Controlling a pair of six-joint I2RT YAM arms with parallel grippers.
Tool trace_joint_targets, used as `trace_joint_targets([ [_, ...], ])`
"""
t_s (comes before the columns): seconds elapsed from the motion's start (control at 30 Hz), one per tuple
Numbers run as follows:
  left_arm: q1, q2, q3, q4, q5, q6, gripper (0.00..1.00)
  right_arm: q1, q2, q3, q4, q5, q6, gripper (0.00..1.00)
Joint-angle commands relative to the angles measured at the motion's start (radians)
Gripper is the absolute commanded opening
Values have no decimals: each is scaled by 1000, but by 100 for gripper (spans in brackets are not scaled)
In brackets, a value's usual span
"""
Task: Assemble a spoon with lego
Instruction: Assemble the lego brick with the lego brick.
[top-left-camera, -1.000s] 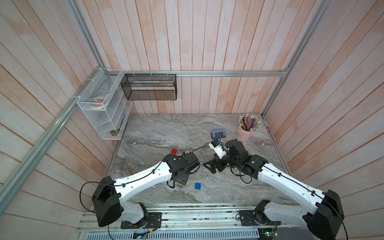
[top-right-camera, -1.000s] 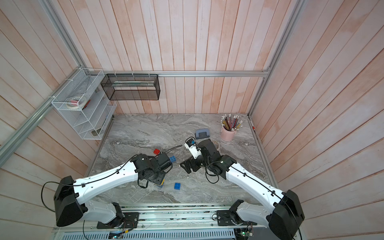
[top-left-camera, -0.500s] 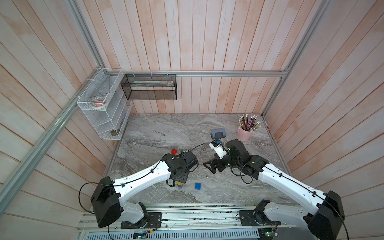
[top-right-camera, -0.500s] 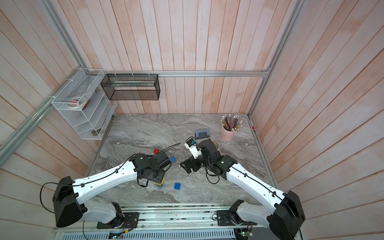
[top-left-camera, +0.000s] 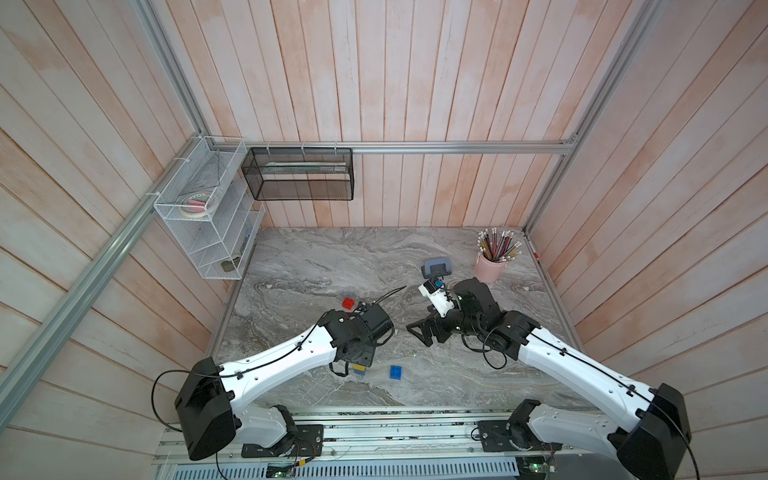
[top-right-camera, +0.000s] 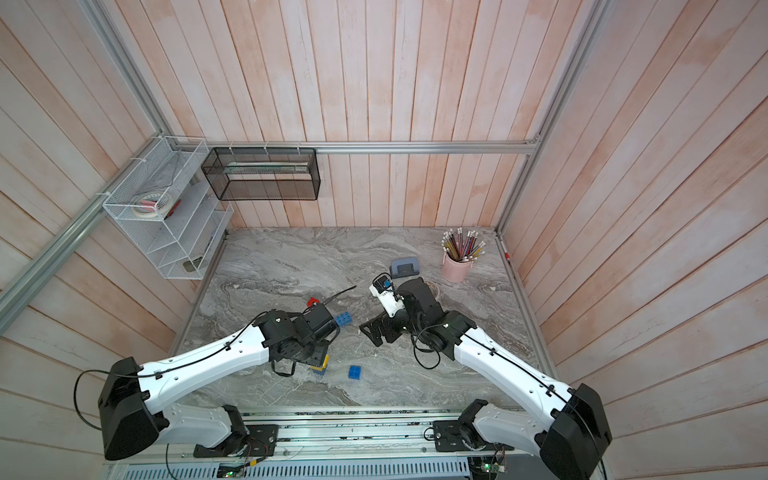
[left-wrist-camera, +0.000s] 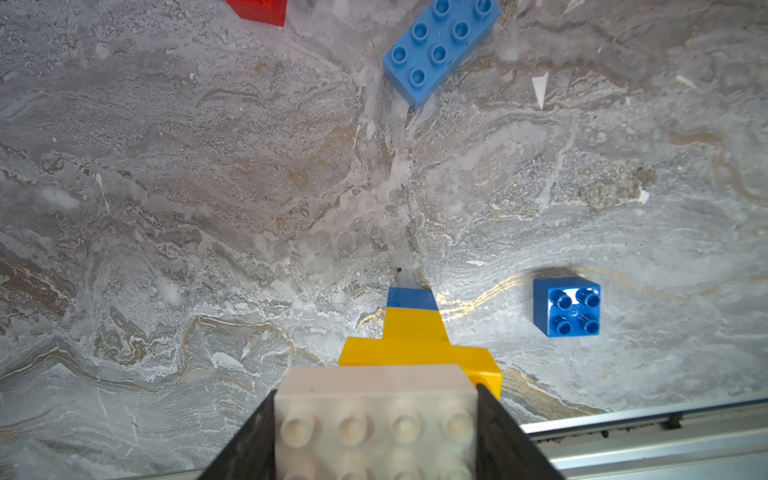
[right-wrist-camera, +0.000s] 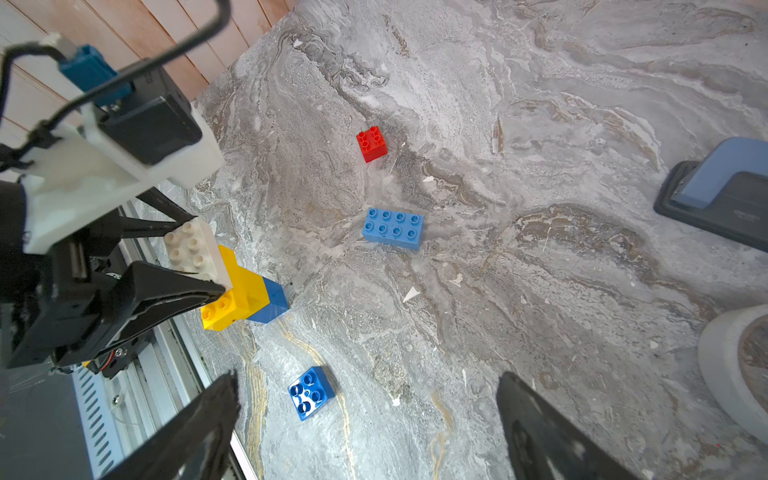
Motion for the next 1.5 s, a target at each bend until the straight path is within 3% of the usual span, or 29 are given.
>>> trace_joint_targets([
  [0.0,-6,43,-77,-47,-2,-36,28,7,-18,-6,7,-12,-2,98],
  [0.8,-86,87,-45,-164,-110,-127,24,6,-11,-5,10,-11,-4,98],
  [1.47,-93,35,-170,-36,-36,-166,24,7,-12,-3,4,-13,-5,98],
])
